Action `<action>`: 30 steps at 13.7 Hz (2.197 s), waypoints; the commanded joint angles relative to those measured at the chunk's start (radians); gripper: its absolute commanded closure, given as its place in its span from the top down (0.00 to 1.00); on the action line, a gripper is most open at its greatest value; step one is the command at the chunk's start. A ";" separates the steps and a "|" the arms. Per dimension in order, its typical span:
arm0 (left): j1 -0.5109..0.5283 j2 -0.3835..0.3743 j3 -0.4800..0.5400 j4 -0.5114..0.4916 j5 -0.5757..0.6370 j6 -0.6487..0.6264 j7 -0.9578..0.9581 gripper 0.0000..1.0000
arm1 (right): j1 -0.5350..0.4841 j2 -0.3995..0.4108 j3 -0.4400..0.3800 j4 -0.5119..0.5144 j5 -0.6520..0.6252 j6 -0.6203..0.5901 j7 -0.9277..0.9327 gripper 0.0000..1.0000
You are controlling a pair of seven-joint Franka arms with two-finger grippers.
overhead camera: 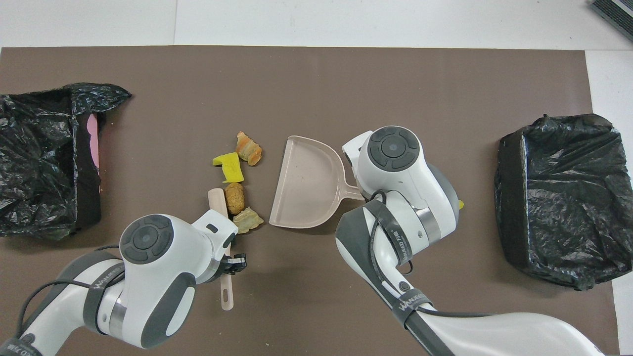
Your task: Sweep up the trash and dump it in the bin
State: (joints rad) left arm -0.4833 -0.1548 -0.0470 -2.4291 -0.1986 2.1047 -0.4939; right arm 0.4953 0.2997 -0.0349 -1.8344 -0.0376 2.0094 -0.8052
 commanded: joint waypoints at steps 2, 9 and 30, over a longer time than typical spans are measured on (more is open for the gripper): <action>-0.118 0.014 0.007 0.044 -0.042 0.009 -0.003 0.00 | -0.007 -0.005 0.006 -0.009 0.002 0.022 0.009 0.00; -0.167 0.158 0.007 0.287 -0.117 0.078 -0.055 0.00 | -0.007 -0.011 0.006 -0.022 0.002 0.028 0.020 0.00; 0.282 0.325 0.015 0.398 0.266 0.014 0.577 0.00 | -0.007 -0.011 0.006 -0.040 0.002 0.058 0.029 0.00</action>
State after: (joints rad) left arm -0.1982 0.1566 -0.0221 -2.0421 0.0346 2.1236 0.0701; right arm 0.4939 0.3001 -0.0357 -1.8506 -0.0375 2.0341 -0.7997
